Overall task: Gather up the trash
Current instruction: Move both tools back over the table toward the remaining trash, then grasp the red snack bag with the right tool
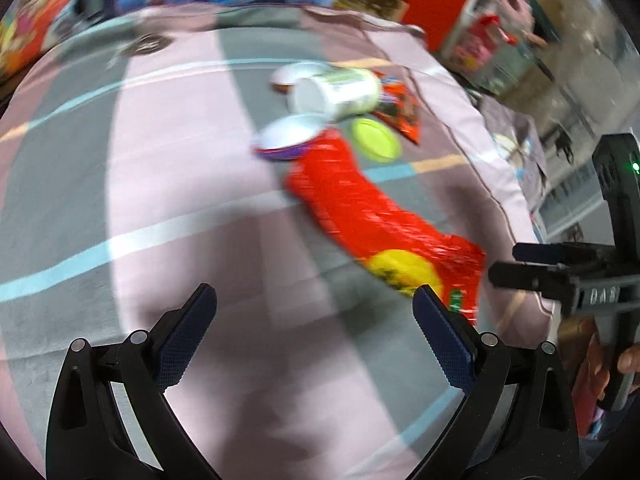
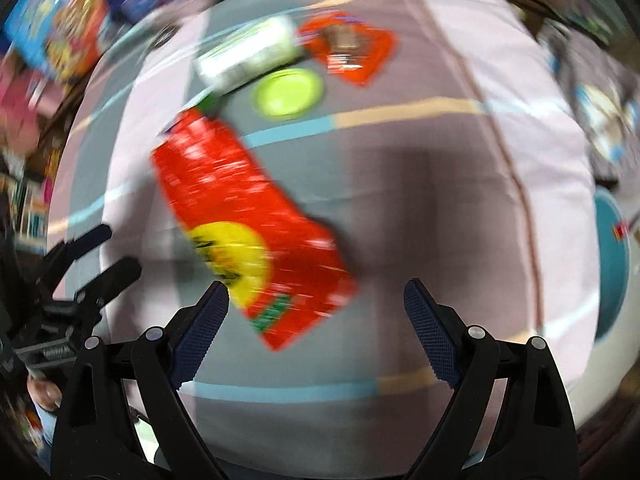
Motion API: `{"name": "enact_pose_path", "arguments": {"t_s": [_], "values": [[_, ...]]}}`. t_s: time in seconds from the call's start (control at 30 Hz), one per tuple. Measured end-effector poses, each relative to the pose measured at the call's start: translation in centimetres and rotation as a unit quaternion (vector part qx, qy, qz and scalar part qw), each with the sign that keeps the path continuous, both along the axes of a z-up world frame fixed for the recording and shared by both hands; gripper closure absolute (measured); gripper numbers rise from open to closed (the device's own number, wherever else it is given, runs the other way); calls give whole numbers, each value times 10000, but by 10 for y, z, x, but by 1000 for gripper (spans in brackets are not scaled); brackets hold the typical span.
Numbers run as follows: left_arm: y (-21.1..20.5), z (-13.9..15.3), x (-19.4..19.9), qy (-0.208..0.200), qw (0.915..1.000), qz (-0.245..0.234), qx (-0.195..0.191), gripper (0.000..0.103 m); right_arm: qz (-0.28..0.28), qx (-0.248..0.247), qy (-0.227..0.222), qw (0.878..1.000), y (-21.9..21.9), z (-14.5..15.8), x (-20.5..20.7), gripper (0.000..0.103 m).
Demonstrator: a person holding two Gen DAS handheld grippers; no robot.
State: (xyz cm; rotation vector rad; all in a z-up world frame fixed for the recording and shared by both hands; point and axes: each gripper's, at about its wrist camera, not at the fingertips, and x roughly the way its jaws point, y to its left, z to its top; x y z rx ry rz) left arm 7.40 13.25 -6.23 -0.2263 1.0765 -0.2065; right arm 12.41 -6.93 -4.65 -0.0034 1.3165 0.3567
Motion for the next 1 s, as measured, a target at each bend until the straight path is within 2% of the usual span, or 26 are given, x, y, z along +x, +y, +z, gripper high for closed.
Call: {"name": "enact_pose_path", "arguments": {"t_s": [0.07,0.2,0.5,0.7,0.8,0.83,0.93,1.0], "values": [[12,-2,0,2,9999,111,-24,5,333,-124,-14,9994,26,-1,-1,18],[32,-5,-1,-31,9996,276,-16,5,647,-476,-110,9967,53,-8,3,18],[62,-19,5,89,9989,463,-72,4,620,-842,11,9945,65,-33,26,18],[64,-19,9,89,9990,438,-74,4,569,-790,56,9952,66,-46,37,14],[62,-19,11,101,9990,418,-75,4,555,-724,-129,9957,64,-46,35,14],[61,-19,12,105,9991,407,-80,4,585,-725,-188,9955,66,-45,33,16],[55,-19,16,121,9993,363,-51,4,742,-627,-346,9947,66,-40,21,33],[51,-19,19,130,9994,329,-30,4,892,-632,-435,9931,72,-35,14,55]]}}
